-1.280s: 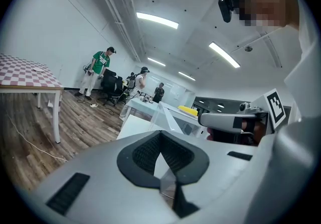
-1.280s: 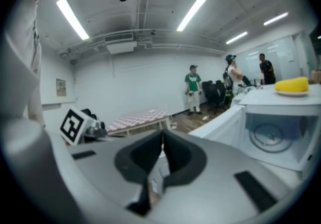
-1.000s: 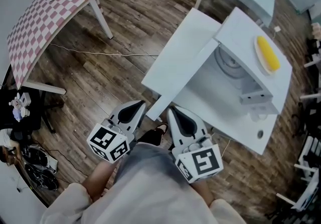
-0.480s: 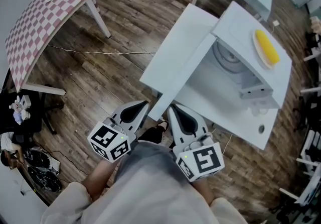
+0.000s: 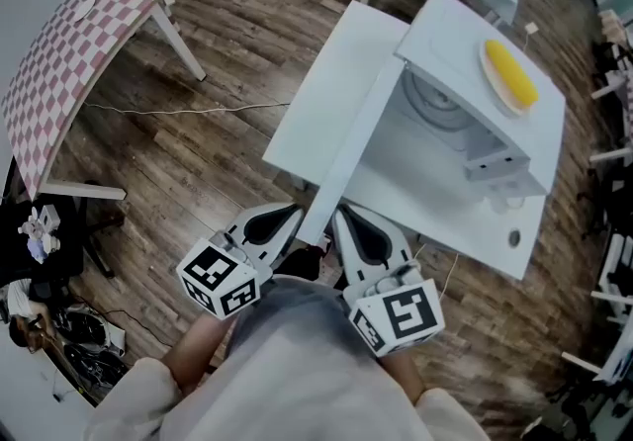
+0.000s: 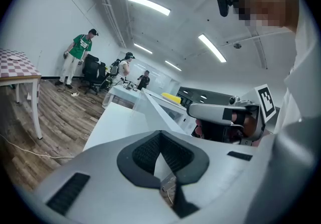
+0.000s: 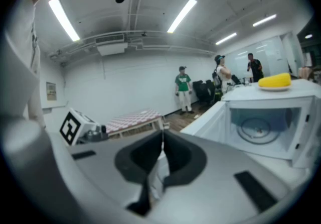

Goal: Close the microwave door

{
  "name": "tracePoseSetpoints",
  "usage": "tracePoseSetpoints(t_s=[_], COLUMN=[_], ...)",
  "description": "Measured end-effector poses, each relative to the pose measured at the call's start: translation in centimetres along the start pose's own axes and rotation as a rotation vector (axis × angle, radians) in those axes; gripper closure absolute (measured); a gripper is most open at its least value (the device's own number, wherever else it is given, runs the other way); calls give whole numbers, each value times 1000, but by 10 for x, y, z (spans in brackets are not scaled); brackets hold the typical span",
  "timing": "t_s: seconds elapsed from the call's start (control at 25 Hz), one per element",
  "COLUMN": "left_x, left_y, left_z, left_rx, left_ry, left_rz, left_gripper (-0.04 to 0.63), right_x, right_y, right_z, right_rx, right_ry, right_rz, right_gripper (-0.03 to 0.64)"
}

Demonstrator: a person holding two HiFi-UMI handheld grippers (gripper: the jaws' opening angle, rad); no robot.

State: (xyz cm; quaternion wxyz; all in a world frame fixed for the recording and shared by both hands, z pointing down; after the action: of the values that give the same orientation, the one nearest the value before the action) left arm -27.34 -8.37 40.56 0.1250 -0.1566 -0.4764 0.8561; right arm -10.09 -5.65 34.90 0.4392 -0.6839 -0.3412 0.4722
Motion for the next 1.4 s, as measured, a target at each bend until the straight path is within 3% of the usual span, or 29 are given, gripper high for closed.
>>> tracePoseSetpoints(t_s=[1.4], left_x=[-81], left_y=[-7], left_z=[-42], left_rx=[32], left_ry=[-225], left_rz=[141], left_gripper=[577], right_x=[52], right_y=[-18], right_z=[-63], right_rx=[-109], right_ry=[-157], right_rz=[-12], right_gripper=[594])
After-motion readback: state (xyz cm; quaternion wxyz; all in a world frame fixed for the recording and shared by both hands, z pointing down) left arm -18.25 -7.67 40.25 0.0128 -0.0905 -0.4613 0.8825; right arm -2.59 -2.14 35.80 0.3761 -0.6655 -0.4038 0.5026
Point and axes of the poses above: the fingertips, and each gripper's own axes: x backward along the fingers, z to its left, y out of its top, the point moved 9 cm from there along x, backward along the fingers, and after that the axes turned 14 degrees about -y, right-handed, at the moved point
